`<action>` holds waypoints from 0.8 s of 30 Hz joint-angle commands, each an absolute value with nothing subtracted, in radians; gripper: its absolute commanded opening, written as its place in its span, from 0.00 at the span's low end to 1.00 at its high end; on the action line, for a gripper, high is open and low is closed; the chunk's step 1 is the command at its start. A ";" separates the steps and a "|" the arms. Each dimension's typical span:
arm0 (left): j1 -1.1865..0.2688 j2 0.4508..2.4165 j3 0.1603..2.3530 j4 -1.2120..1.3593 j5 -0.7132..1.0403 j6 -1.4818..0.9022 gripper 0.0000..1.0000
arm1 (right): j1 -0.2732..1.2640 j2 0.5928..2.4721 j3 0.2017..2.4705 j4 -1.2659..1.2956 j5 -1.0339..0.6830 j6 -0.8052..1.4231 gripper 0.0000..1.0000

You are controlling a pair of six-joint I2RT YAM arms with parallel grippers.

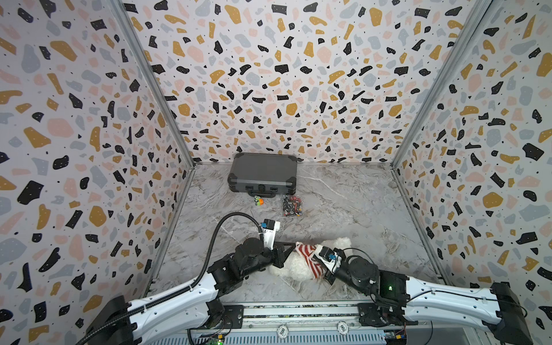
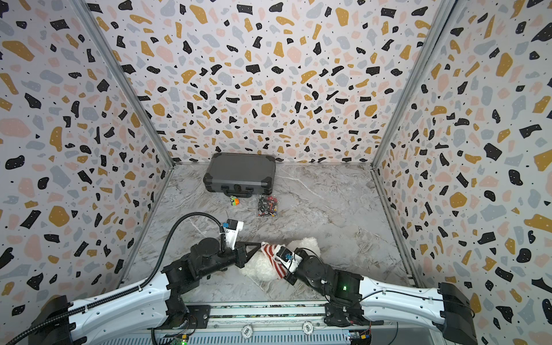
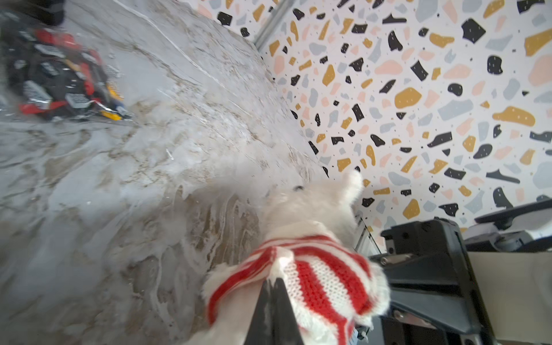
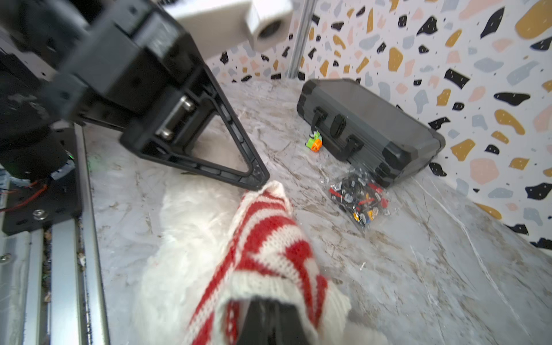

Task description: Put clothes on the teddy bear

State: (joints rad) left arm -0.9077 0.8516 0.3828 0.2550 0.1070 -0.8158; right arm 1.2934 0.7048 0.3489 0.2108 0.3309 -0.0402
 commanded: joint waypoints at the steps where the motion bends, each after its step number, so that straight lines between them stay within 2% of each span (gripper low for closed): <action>1: -0.868 0.812 0.333 0.235 0.060 -0.845 0.00 | 1.314 0.632 0.341 0.274 0.332 -0.073 0.00; 7: -0.846 0.801 0.316 0.221 0.053 -0.834 0.00 | 1.335 0.589 0.327 0.288 0.256 -0.120 0.00; 14: -0.805 0.797 0.287 0.233 0.069 -0.838 0.00 | 1.351 0.555 0.310 0.308 0.057 -0.171 0.00; 20: -0.768 0.791 0.267 0.226 0.088 -0.828 0.00 | 1.374 0.557 0.303 0.348 0.048 -0.214 0.00; 24: -0.768 0.794 0.265 0.205 0.089 -0.807 0.00 | 1.374 0.552 0.283 0.460 0.050 -0.244 0.00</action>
